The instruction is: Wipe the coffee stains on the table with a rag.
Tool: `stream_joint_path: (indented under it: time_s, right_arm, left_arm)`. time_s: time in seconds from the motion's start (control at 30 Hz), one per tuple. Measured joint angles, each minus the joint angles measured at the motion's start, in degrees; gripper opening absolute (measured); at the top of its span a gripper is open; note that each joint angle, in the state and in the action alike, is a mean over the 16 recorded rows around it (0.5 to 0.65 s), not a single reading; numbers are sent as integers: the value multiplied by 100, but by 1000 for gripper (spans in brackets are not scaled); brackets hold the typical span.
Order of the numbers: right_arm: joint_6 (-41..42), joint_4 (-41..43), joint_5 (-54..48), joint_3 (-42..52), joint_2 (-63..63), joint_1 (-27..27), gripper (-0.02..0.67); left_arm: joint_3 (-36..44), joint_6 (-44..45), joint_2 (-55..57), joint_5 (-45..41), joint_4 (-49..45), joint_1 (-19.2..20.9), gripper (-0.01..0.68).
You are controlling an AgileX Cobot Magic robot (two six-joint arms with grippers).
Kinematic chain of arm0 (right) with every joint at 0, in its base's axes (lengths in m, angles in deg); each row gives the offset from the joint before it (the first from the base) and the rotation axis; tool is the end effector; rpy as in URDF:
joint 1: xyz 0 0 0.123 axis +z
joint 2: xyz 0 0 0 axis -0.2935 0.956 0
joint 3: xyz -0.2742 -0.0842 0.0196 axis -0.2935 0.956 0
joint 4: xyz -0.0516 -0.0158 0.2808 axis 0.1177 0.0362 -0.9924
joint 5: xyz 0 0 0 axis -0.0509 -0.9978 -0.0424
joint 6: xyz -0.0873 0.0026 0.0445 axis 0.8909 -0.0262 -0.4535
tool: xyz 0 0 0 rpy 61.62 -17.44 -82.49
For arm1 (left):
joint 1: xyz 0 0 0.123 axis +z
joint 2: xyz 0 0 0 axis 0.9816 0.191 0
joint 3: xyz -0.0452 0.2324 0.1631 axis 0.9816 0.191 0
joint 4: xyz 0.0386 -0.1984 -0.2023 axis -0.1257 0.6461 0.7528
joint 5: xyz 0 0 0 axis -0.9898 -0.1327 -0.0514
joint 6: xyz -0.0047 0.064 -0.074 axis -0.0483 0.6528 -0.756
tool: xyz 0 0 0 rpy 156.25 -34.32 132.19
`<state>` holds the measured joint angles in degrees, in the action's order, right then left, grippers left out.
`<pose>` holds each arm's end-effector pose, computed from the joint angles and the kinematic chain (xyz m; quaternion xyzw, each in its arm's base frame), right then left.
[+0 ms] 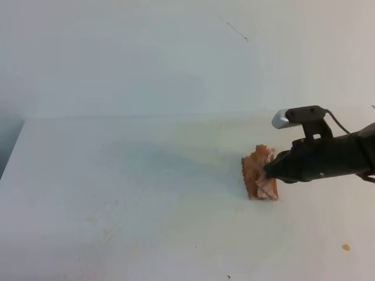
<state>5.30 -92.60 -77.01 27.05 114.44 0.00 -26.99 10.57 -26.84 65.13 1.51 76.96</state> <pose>0.3840 0.1524 0.1183 -0.2067 0.9070 0.2038 0.3052 0.0936 -0.0018 0.1854 -0.0763 0.7719 -0.0747 0.6267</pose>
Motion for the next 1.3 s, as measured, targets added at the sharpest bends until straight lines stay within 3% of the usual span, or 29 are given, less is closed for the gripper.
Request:
stream_joint_path:
  time_s: [0.37, 0.87, 1.3]
  right_arm:
    - [555, 15, -969, -19, -177, -236, 25]
    - [545, -33, -1696, -21, -749, -236, 166]
    - [501, 170, -1714, -21, -2692, -236, 37]
  left_arm:
    - [44, 0, -43, 21, 2, 1, -3]
    - [44, 0, -43, 21, 2, 1, -3]
    - [44, 0, -40, 21, 4, 1, -3]
